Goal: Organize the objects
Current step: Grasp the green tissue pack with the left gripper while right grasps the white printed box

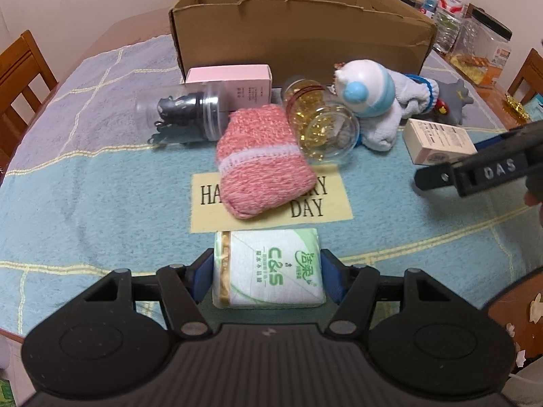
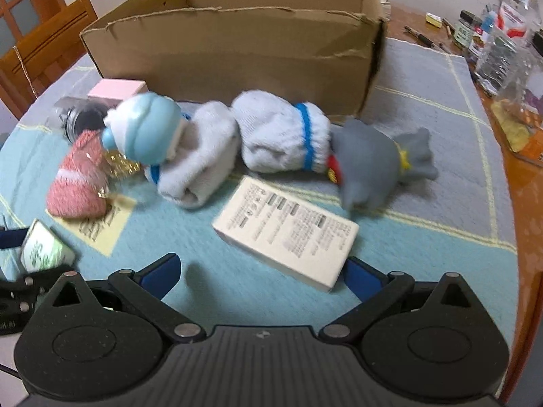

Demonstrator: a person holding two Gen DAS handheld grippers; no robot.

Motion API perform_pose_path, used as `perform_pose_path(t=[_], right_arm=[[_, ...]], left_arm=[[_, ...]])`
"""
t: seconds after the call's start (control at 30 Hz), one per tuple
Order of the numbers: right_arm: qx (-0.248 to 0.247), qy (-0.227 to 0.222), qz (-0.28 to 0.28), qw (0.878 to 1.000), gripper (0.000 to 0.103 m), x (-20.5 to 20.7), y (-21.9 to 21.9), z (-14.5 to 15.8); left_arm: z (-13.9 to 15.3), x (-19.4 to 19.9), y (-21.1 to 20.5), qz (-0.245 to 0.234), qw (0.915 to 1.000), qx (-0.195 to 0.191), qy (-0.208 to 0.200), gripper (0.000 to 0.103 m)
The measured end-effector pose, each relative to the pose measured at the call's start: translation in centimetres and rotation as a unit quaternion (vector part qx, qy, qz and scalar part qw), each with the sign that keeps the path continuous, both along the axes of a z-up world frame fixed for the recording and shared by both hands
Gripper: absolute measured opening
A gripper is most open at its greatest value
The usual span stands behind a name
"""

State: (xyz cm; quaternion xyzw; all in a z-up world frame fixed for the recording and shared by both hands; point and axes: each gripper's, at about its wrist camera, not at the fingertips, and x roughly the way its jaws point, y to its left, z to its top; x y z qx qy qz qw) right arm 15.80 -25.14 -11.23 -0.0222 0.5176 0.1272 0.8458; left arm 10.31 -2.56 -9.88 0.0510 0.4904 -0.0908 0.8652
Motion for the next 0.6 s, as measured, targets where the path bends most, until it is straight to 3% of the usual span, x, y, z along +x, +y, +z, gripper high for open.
perform_pose_path(t=[0.4, 0.6], right_arm=[[-0.024, -0.013, -0.030, 0.999, 0.103, 2.2, 1.8, -0.2], [-0.046, -0.016, -0.023, 0.999, 0.094, 2.2, 2.0, -0.1]], left_arm=[[-0.1, 0.3, 0.3, -0.020, 0.9998, -0.002, 0.000, 0.064], [-0.1, 0.5, 0.3, -0.025, 0.9997, -0.003, 0.001, 0.064]])
